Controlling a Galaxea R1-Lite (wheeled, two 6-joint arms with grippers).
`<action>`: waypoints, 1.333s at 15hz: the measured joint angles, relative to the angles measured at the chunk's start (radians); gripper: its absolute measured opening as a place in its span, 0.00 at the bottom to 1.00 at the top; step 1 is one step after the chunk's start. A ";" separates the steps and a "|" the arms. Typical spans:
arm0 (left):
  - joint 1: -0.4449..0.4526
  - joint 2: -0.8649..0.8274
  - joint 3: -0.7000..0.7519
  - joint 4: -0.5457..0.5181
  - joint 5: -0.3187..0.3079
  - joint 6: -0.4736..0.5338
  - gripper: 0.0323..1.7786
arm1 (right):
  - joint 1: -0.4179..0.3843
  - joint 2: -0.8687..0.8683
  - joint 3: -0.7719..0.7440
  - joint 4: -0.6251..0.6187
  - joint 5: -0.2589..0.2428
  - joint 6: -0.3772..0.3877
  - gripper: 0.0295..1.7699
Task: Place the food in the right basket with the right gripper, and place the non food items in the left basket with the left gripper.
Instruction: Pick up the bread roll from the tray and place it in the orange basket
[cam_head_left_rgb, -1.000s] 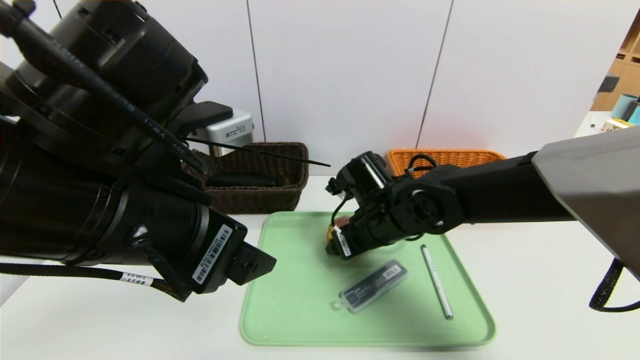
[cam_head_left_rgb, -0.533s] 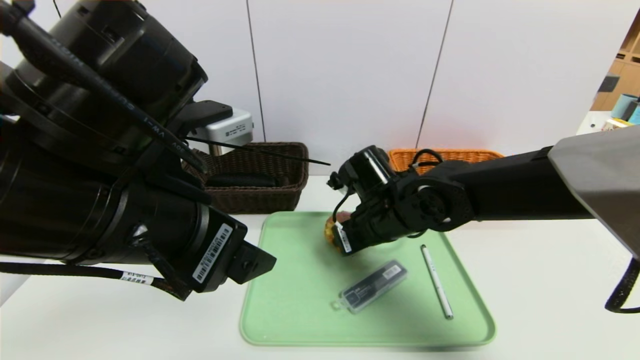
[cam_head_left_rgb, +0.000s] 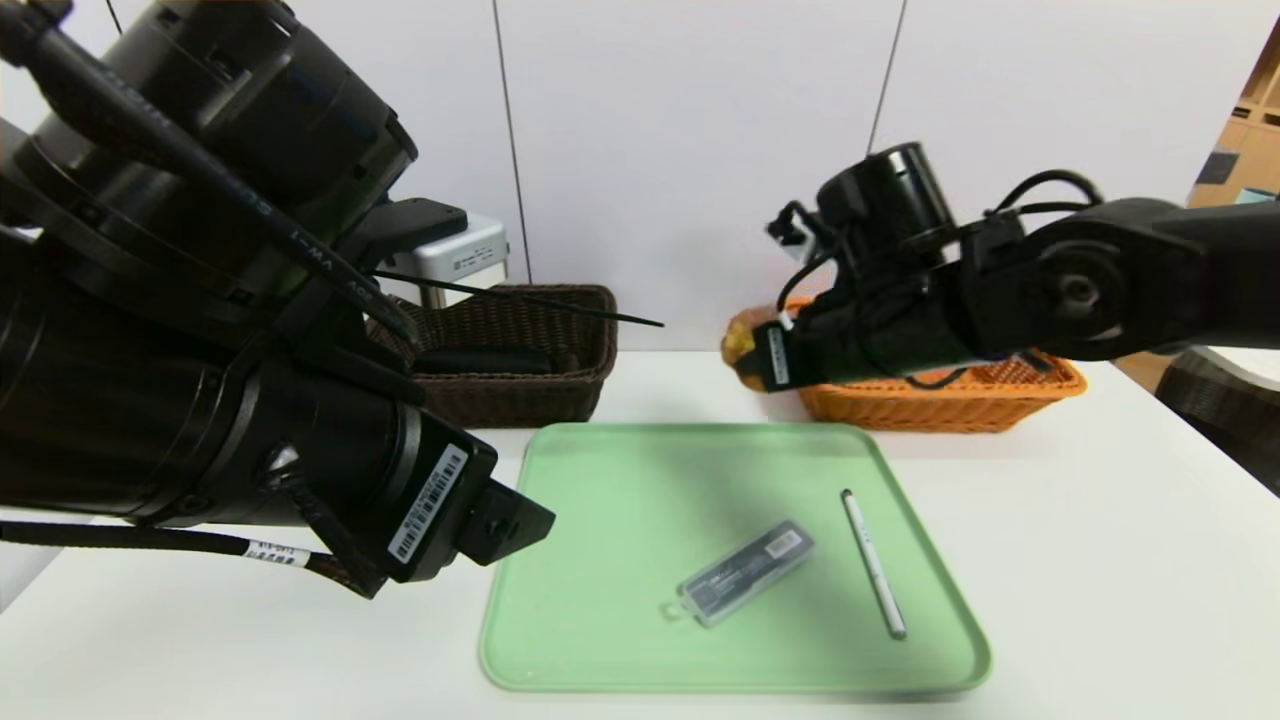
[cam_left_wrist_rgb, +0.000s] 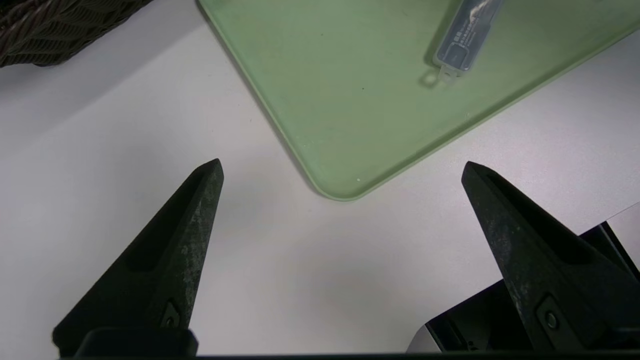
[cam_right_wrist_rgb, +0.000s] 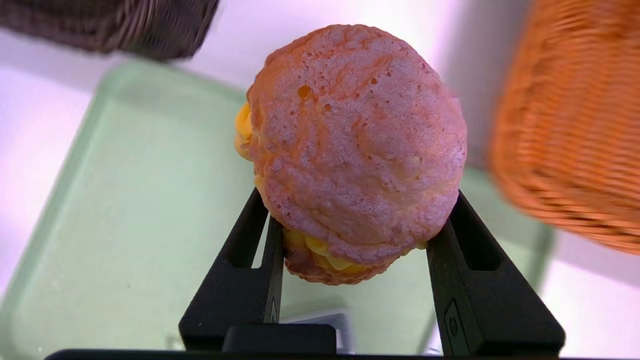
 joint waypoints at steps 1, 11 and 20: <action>0.000 0.000 0.000 0.000 0.000 0.005 0.95 | -0.036 -0.027 -0.005 0.000 0.001 -0.002 0.44; 0.000 0.003 0.003 -0.033 -0.001 0.031 0.95 | -0.363 -0.013 -0.024 -0.051 0.000 -0.013 0.44; 0.000 0.006 0.012 -0.032 -0.003 0.029 0.95 | -0.473 0.206 -0.145 -0.042 -0.026 -0.089 0.44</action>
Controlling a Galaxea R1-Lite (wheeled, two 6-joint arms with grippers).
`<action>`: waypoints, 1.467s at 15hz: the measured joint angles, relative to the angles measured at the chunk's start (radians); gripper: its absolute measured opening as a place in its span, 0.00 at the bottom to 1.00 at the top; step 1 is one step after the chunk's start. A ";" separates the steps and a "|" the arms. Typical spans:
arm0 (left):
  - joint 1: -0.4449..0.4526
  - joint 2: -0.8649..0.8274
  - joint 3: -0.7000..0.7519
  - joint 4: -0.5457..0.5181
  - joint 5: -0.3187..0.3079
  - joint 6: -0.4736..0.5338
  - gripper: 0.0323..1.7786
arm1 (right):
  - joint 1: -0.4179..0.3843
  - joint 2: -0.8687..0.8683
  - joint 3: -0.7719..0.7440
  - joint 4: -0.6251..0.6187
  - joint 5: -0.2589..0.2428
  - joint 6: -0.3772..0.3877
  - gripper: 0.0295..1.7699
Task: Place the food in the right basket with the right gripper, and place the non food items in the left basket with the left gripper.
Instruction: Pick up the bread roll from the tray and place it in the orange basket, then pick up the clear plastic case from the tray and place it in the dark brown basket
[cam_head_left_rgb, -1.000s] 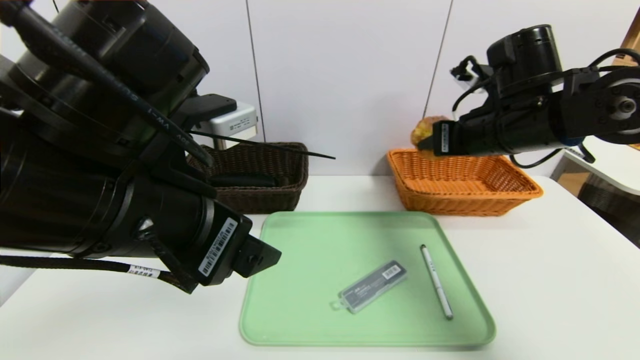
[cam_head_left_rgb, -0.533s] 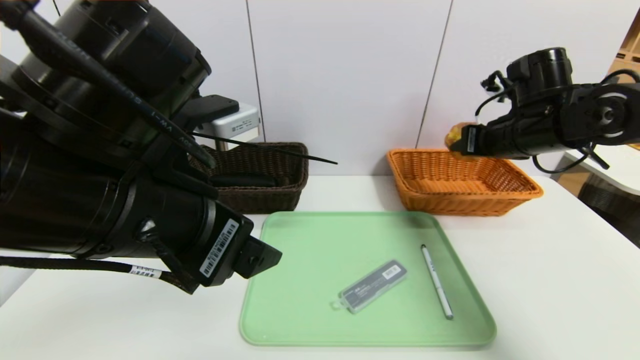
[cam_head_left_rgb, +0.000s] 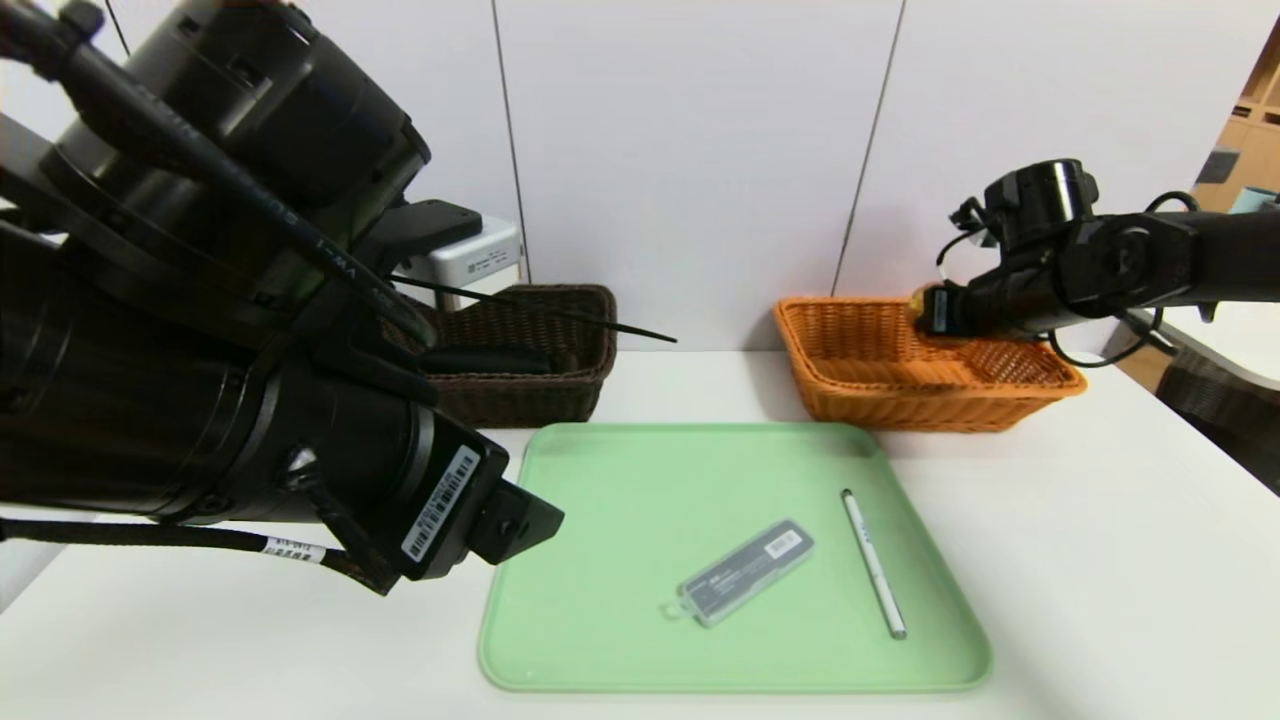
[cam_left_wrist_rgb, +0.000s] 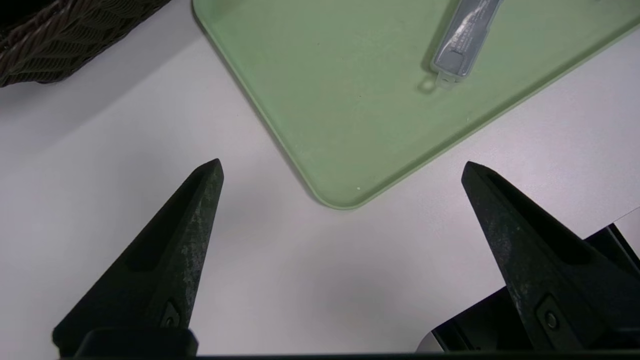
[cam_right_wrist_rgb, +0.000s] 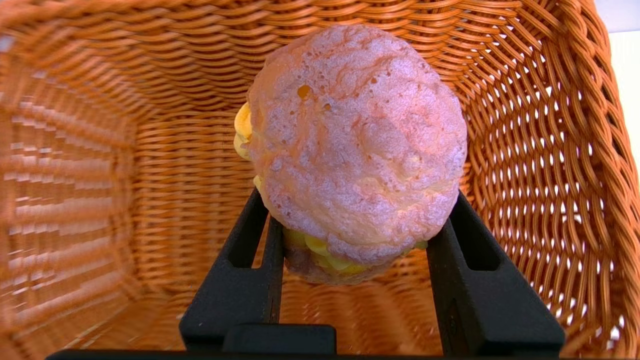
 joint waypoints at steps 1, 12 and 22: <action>0.001 0.001 0.001 0.000 -0.001 -0.002 0.95 | -0.004 0.016 -0.010 0.002 0.000 -0.013 0.44; 0.001 0.024 0.000 -0.016 0.000 -0.003 0.95 | -0.019 0.055 -0.034 0.043 0.024 -0.023 0.82; 0.003 0.019 0.000 -0.020 0.002 -0.005 0.95 | -0.015 -0.104 -0.054 0.199 0.174 0.066 0.93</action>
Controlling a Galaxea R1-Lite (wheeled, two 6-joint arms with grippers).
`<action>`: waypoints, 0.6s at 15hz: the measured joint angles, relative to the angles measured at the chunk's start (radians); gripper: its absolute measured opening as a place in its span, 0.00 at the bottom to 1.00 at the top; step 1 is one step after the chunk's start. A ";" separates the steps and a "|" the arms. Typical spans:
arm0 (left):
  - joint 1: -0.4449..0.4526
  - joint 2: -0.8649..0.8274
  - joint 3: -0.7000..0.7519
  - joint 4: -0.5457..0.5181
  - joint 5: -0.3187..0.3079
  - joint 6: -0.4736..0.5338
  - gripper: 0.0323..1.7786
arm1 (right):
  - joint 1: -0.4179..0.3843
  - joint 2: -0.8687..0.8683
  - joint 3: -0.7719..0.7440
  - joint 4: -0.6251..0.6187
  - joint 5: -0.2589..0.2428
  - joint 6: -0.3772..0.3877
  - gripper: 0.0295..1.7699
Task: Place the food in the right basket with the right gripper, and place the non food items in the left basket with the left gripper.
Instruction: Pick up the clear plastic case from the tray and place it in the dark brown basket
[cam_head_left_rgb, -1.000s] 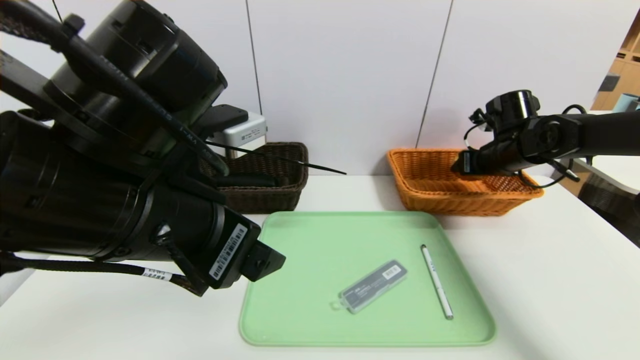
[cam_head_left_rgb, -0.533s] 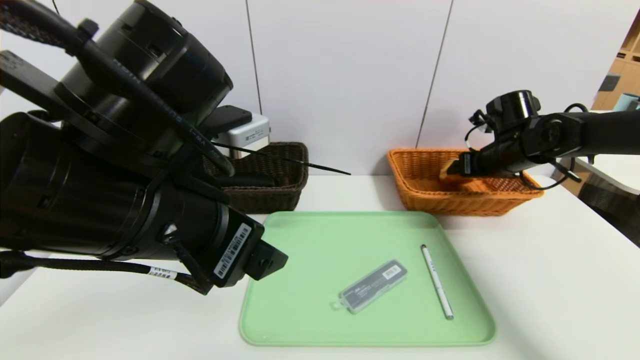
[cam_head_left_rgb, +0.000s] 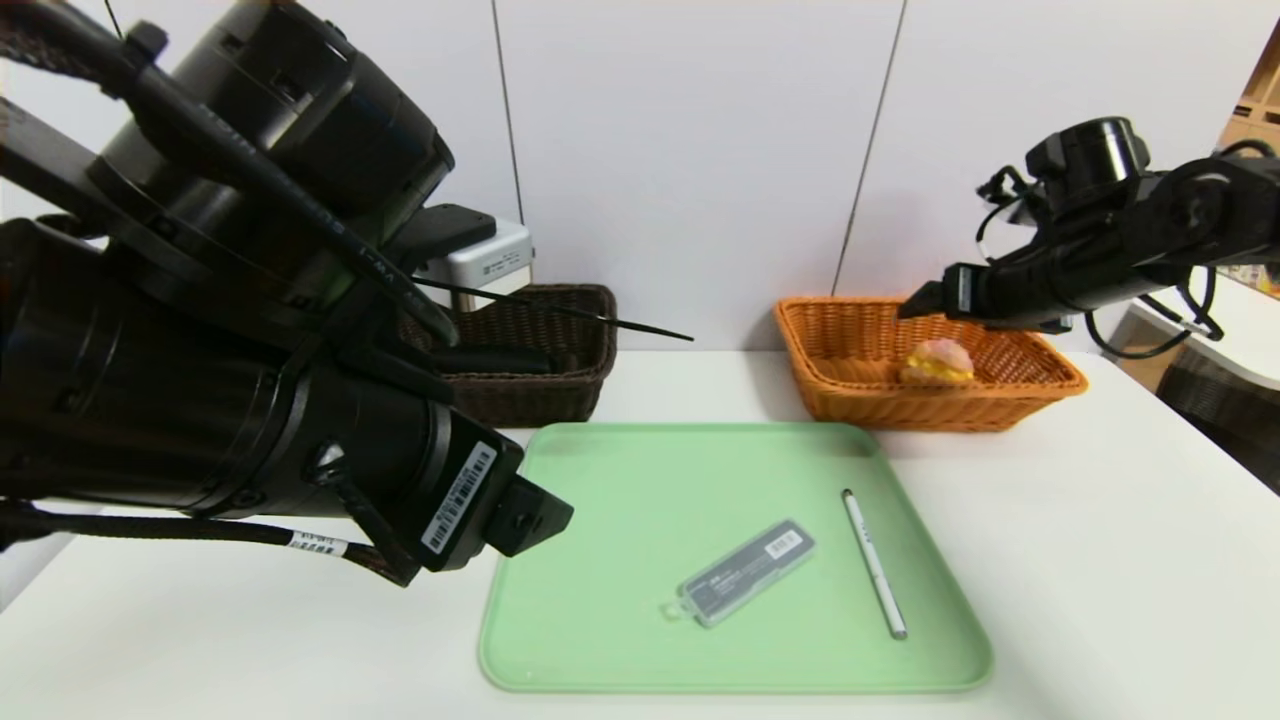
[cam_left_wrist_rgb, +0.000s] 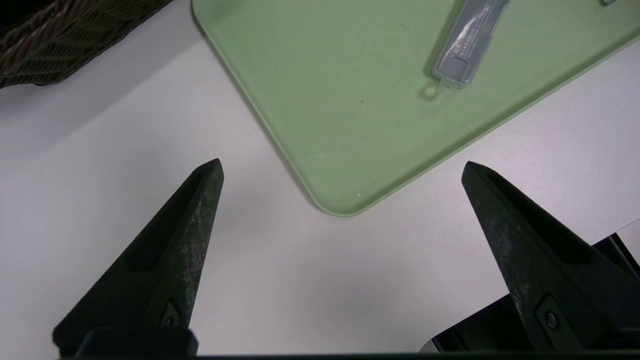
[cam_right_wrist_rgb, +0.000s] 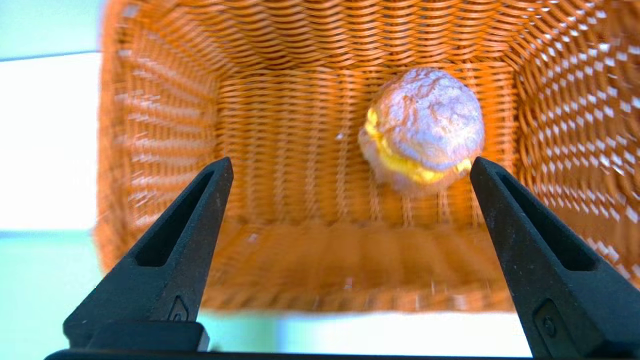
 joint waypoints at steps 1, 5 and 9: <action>0.000 0.005 0.000 -0.018 0.000 0.000 0.95 | 0.002 -0.034 0.001 0.023 0.002 0.004 0.93; 0.000 0.049 0.000 -0.109 -0.001 0.004 0.95 | 0.042 -0.196 0.007 0.168 0.004 0.006 0.94; -0.006 0.122 -0.014 -0.211 -0.009 0.020 0.95 | 0.114 -0.363 0.070 0.291 0.004 0.003 0.95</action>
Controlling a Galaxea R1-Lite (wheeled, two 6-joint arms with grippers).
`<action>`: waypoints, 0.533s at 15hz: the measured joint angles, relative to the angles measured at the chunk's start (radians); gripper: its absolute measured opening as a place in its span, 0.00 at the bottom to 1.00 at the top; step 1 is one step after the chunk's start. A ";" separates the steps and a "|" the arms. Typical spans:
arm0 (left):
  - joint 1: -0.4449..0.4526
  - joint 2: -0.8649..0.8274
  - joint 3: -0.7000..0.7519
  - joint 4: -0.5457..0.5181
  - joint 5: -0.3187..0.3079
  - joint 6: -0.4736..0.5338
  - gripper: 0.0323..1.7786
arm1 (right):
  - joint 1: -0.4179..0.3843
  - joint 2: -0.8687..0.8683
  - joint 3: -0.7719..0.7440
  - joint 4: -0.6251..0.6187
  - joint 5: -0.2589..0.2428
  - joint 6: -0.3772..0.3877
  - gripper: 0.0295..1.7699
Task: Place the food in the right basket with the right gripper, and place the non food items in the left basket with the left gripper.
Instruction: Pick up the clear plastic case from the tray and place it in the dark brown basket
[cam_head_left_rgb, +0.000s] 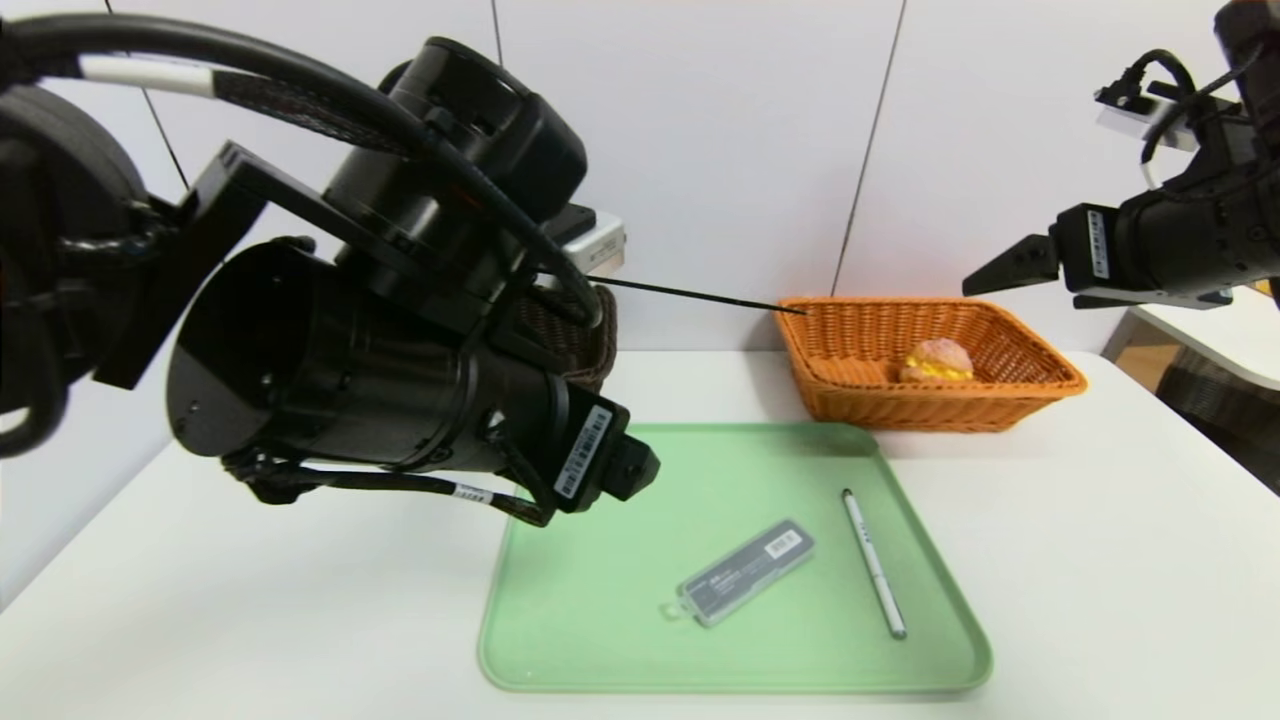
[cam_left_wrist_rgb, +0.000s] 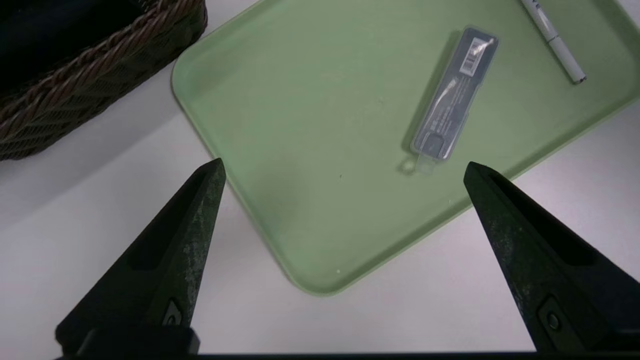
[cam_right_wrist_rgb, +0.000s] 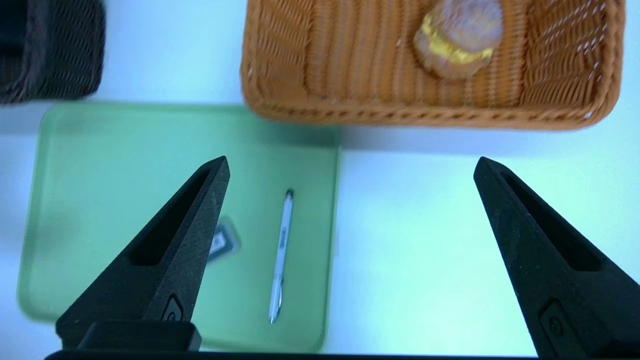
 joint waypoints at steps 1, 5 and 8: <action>-0.009 0.019 -0.009 -0.016 -0.014 0.002 0.95 | 0.019 -0.039 0.037 0.004 -0.001 0.001 0.96; -0.030 0.076 -0.067 -0.022 -0.066 0.033 0.95 | 0.067 -0.178 0.196 0.007 0.007 -0.003 0.96; -0.071 0.106 -0.076 -0.035 -0.081 0.064 0.95 | 0.075 -0.267 0.267 0.006 0.085 -0.004 0.96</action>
